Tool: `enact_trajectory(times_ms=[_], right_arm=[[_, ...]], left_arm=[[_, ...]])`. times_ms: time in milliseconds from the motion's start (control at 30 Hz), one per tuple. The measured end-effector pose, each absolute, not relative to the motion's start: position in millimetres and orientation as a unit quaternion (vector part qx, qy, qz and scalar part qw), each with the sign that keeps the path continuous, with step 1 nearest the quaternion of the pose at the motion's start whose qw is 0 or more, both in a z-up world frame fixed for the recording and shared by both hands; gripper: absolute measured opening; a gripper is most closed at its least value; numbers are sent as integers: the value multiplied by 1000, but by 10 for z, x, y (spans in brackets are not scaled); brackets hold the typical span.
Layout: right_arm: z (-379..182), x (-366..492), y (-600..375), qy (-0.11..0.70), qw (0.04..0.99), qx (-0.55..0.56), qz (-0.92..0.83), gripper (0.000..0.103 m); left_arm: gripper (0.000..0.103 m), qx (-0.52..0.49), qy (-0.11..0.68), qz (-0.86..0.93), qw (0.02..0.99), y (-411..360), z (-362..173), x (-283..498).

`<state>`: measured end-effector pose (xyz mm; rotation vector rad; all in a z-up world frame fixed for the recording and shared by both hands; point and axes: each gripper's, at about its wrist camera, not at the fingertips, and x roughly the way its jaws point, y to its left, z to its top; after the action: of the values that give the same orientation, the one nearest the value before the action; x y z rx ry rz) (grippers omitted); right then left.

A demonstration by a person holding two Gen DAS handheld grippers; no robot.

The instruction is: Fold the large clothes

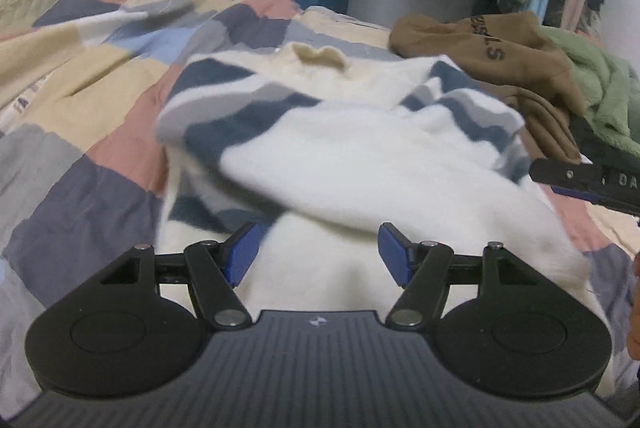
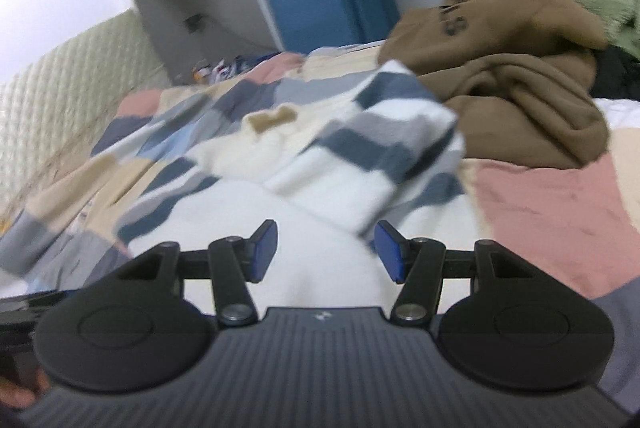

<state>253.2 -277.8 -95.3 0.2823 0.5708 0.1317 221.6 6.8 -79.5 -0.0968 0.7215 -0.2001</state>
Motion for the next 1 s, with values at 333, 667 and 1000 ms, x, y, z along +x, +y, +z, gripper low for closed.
enact_trajectory(times_ms=[333, 667, 1000], right_arm=[[-1074, 2708, -2437, 287, 951, 94, 66, 52], [-1425, 2996, -2323, 347, 931, 84, 76, 46], [-1267, 2660, -2435, 348, 931, 94, 47, 46]], left_arm=[[71, -70, 374, -78, 921, 253, -1075, 2469], [71, -97, 393, -74, 912, 348, -1193, 2543], [71, -78, 367, -77, 924, 466, -905, 2068]])
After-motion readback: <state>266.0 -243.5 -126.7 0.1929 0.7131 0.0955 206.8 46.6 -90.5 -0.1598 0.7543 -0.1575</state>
